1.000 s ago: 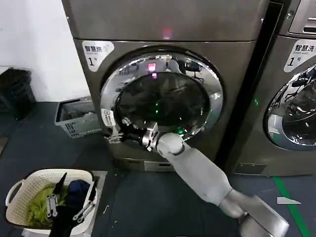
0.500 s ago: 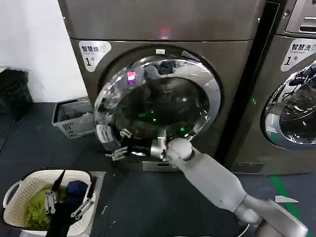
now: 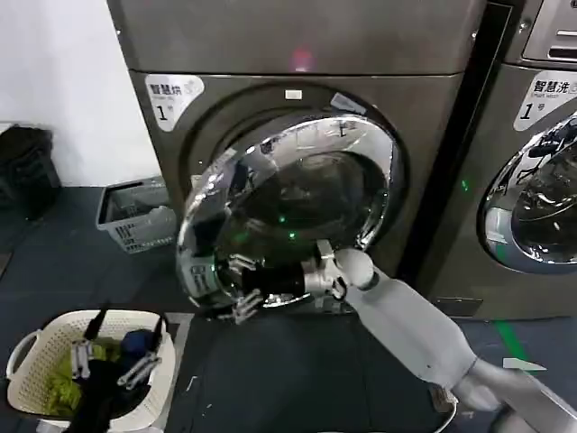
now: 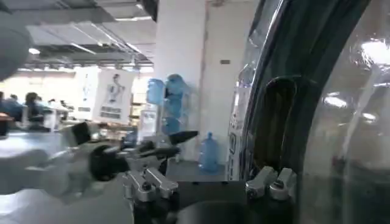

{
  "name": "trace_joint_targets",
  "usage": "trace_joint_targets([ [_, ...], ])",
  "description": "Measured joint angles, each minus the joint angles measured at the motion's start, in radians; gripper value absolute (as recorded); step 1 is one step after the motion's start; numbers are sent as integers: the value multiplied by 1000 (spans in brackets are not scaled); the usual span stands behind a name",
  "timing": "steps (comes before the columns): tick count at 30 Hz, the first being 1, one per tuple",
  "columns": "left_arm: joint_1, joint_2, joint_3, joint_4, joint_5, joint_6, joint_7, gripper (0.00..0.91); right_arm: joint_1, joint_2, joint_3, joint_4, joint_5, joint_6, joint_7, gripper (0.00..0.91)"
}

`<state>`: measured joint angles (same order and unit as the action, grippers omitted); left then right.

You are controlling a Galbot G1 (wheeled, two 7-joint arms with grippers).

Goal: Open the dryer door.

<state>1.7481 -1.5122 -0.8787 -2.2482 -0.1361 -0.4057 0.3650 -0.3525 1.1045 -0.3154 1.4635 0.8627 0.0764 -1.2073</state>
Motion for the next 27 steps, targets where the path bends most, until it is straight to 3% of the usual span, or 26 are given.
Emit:
trace_joint_targets([
  [11, -112, 160, -34, 66, -144, 60, 18, 907, -64, -125, 61, 135, 21, -10, -116, 907],
  [27, -394, 401, 77, 240, -267, 218, 49, 907, -258, -301, 298, 307, 42, 8, -166, 907],
])
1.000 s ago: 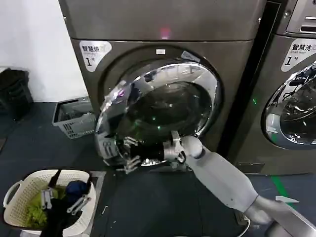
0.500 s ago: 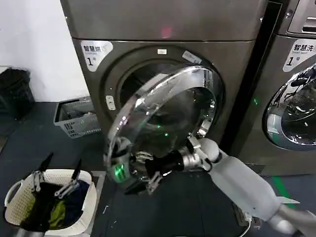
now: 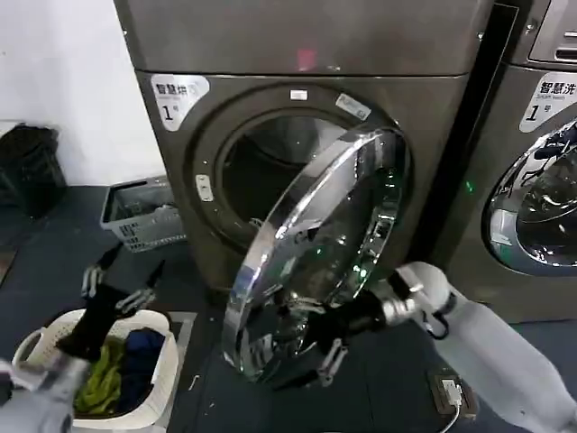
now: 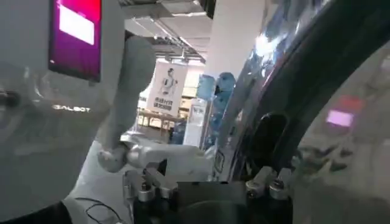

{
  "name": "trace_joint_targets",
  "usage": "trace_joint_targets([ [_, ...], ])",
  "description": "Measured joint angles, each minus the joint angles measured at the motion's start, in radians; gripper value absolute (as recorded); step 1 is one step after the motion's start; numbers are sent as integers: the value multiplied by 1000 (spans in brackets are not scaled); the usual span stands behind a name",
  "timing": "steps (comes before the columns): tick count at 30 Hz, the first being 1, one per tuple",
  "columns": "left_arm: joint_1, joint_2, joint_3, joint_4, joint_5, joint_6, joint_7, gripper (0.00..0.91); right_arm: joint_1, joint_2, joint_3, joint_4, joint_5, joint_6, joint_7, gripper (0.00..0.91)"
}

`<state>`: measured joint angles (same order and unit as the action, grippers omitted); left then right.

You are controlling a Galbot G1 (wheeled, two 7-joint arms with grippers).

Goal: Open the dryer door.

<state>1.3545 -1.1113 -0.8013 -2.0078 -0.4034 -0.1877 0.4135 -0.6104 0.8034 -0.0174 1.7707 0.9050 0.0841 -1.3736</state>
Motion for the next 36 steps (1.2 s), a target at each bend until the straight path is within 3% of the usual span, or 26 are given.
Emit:
trace_joint_targets([
  [11, -199, 48, 187, 93, 2, 29, 26, 907, -282, -106, 354, 55, 63, 9, 21, 907],
  [19, -340, 16, 403, 142, 8, 21, 38, 907, -682, -74, 778, 140, 81, 56, 23, 907],
  [23, -367, 11, 496, 139, 5, -5, 48, 907, -925, 14, 1018, 189, 97, 86, 14, 907],
  [27, -393, -2, 575, 148, 7, -28, 48, 907, -1108, 131, 1233, 204, 105, 157, 63, 907],
  [33, -446, -36, 701, 169, -3, -41, 44, 907, -1286, 348, 1472, 183, 38, 312, 242, 907],
  [36, -484, -53, 763, 185, -8, -47, 38, 907, -1329, 454, 1553, 181, -21, 339, 385, 907],
])
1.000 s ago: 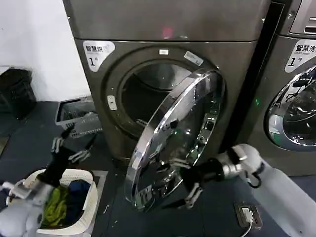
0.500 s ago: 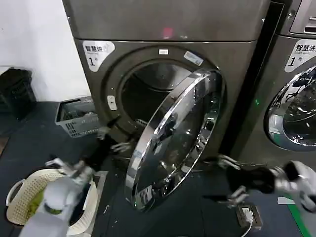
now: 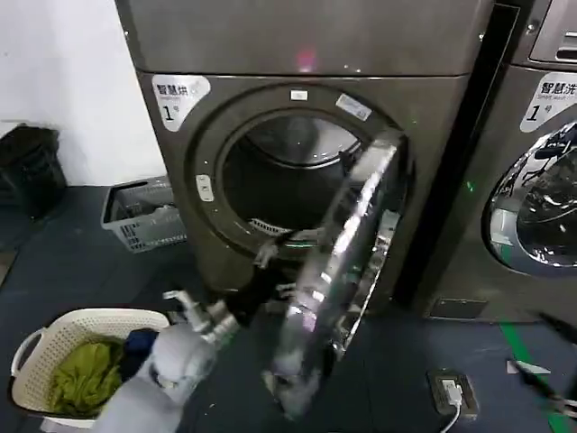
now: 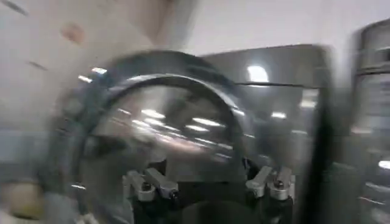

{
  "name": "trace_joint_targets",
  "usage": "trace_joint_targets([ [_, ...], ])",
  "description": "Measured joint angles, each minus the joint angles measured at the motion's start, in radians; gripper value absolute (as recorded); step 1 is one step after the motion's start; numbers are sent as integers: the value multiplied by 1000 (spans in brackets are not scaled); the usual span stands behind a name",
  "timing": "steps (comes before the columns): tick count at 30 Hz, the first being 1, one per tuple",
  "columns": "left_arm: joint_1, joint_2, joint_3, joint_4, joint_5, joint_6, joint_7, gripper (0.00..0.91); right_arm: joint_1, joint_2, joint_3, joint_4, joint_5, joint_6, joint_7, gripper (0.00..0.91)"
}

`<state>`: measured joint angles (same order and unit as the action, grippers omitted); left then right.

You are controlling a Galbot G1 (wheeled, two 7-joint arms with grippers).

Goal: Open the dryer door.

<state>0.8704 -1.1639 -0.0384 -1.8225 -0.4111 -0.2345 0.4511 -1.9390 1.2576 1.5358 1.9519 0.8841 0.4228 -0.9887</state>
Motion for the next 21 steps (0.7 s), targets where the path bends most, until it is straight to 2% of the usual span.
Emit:
trace_joint_targets([
  [3, -41, -20, 59, 21, 4, -2, -6, 907, -16, 86, 68, -17, -88, 10, 162, 907],
  [5, -67, -36, 91, 35, 7, -3, -10, 907, -13, 139, 115, -22, -173, -27, 301, 907],
  [8, -107, -64, 139, 61, 20, -6, -21, 907, 7, 207, 187, -17, -275, -110, 519, 907],
  [15, -189, -131, 237, 127, 39, -2, -51, 907, 80, 337, 336, -2, -399, -303, 867, 907],
  [17, -209, -156, 261, 149, 49, 6, -68, 907, 93, 352, 375, 1, -443, -366, 970, 907],
  [19, -231, -180, 285, 171, 58, 12, -78, 907, 102, 352, 407, 10, -477, -397, 1054, 907],
  [21, -247, -207, 308, 193, 64, 15, -85, 907, 115, 352, 436, 23, -499, -451, 1140, 907],
])
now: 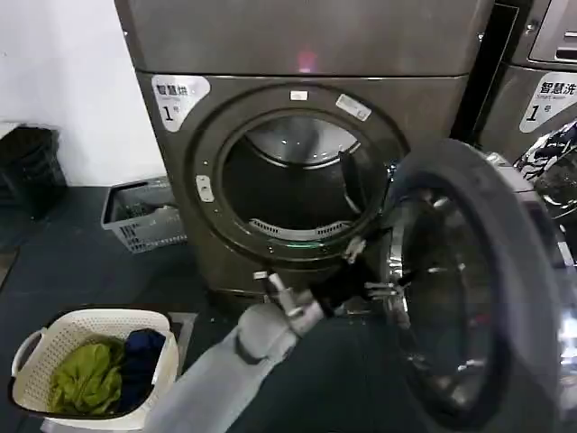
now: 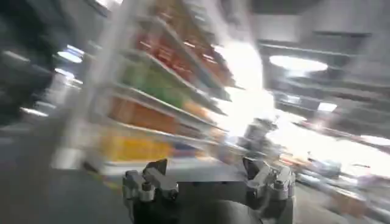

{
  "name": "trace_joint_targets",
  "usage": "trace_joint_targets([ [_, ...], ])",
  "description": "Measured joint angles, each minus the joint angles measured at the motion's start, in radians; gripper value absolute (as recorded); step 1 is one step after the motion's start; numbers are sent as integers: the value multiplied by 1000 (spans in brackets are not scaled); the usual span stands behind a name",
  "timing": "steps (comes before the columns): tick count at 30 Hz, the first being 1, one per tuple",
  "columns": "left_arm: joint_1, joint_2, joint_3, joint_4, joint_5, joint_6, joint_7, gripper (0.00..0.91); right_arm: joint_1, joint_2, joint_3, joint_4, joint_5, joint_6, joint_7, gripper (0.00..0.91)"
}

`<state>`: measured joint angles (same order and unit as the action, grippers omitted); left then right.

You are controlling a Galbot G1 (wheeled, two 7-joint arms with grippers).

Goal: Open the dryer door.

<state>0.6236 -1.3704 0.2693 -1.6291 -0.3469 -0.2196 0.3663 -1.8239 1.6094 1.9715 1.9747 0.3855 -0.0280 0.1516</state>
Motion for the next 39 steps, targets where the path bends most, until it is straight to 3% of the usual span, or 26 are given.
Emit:
trace_joint_targets([
  [6, -33, -77, 38, 74, 10, 11, -9, 907, 37, 0, 97, 57, -22, -177, 165, 907],
  [9, -48, -111, 43, 108, 13, 17, -12, 907, 40, 0, 134, 65, -45, -206, 199, 907],
  [17, -65, -164, 51, 160, 12, 30, -13, 907, 44, 0, 161, 20, -52, -148, 243, 907],
  [21, -50, -146, 48, 133, 10, 110, 5, 907, 49, 0, 155, 2, -45, -143, 244, 907],
  [28, 7, -51, 20, -24, -12, 164, 4, 907, 51, 0, 143, -5, -43, -138, 240, 907],
  [39, 174, 238, -97, -324, -30, 219, -41, 907, 62, 0, 93, 26, -42, -139, 233, 907],
])
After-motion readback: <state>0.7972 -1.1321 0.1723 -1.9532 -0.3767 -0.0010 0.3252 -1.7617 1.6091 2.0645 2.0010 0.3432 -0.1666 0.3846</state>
